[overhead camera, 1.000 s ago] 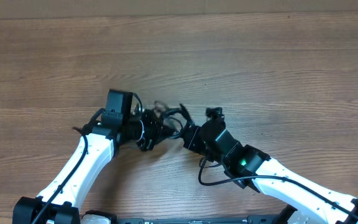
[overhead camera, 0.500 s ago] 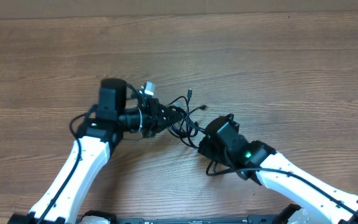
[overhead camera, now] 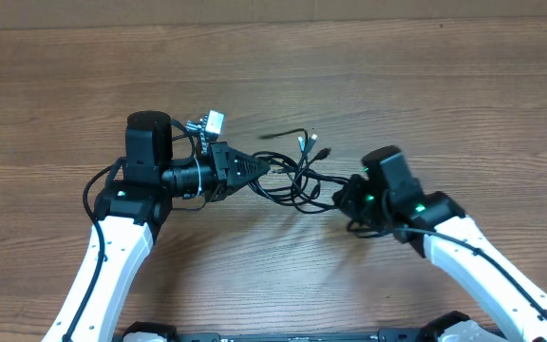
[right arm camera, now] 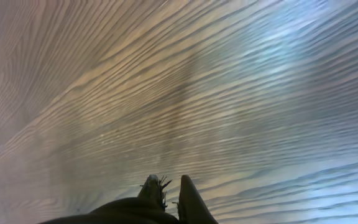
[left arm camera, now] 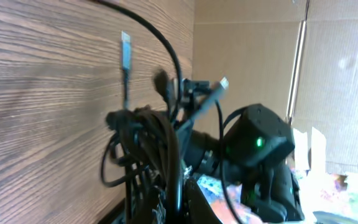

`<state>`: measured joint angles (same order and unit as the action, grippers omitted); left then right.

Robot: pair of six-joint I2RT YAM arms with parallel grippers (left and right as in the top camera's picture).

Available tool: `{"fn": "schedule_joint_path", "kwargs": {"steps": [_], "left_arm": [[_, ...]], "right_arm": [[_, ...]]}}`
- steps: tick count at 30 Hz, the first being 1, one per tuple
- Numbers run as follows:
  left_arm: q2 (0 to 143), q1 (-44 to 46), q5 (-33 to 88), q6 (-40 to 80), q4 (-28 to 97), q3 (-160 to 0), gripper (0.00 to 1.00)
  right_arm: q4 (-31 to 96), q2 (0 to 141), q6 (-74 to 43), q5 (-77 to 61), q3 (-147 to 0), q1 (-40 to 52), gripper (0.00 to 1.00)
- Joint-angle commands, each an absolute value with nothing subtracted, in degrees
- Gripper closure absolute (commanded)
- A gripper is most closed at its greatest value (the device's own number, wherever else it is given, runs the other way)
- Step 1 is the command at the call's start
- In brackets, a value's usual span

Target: Untangle cables

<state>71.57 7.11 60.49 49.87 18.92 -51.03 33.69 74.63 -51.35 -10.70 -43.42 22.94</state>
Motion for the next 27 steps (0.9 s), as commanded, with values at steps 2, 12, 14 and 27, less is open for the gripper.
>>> {"fn": "schedule_joint_path", "kwargs": {"steps": [2, 12, 14, 27], "left_arm": [[65.5, 0.8, 61.0, 45.6, 18.2, -57.5, 0.96], [65.5, 0.5, 60.9, 36.2, 20.2, -57.5, 0.96], [65.5, 0.1, 60.9, 34.9, 20.2, -57.5, 0.96], [65.6, 1.8, 44.2, 54.5, 16.0, -57.5, 0.96]], "right_arm": [[37.9, 77.9, -48.9, 5.5, -37.7, 11.1, 0.96], [33.5, 77.9, -40.5, 1.1, -37.7, 5.2, 0.96], [33.2, 77.9, -38.7, -0.7, -37.7, 5.2, 0.96], [24.1, 77.9, -9.5, -55.8, -37.7, 15.1, 0.93]]}}
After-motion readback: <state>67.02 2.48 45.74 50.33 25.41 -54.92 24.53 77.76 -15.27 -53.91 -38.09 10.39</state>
